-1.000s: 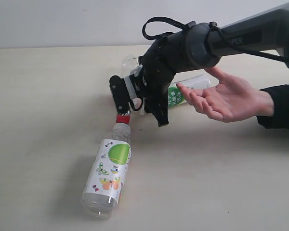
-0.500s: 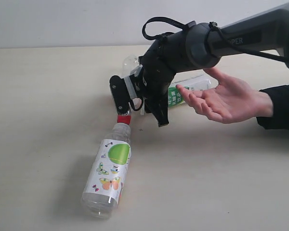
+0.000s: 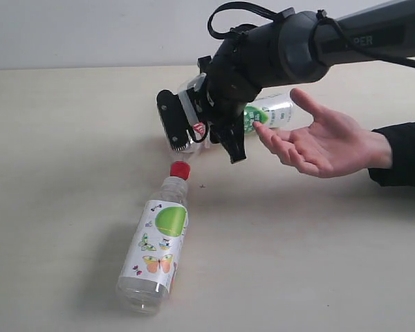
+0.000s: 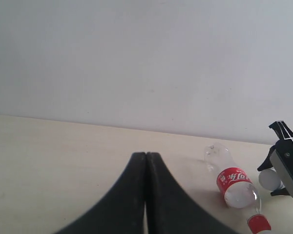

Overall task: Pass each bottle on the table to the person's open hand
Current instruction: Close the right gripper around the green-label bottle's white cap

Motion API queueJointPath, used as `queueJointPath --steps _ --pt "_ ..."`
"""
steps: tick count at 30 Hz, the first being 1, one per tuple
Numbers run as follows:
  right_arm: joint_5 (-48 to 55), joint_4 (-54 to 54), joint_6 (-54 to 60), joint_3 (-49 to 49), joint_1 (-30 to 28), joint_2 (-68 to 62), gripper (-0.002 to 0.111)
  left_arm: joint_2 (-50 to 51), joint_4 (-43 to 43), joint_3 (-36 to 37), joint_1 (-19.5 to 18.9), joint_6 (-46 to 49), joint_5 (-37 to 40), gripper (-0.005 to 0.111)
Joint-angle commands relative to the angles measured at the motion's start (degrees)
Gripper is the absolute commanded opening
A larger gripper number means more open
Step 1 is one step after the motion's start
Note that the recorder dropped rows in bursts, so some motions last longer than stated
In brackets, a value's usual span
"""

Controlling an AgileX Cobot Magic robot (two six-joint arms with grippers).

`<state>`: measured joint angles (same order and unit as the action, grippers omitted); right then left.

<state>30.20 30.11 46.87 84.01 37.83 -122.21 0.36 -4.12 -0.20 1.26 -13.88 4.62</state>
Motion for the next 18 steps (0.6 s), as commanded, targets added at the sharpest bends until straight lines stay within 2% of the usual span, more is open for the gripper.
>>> queueJointPath --steps 1,7,18 --pt "0.3 5.2 -5.1 0.4 0.1 0.9 0.0 -0.4 -0.2 0.2 -0.1 0.0 0.0 0.0" --pt "2.2 13.4 -11.3 0.4 1.6 1.9 0.0 -0.4 -0.2 0.2 -0.1 0.0 0.0 0.0" --pt "3.7 17.1 -14.1 0.4 2.1 5.4 0.0 -0.4 -0.2 0.2 -0.1 0.0 0.0 0.0"
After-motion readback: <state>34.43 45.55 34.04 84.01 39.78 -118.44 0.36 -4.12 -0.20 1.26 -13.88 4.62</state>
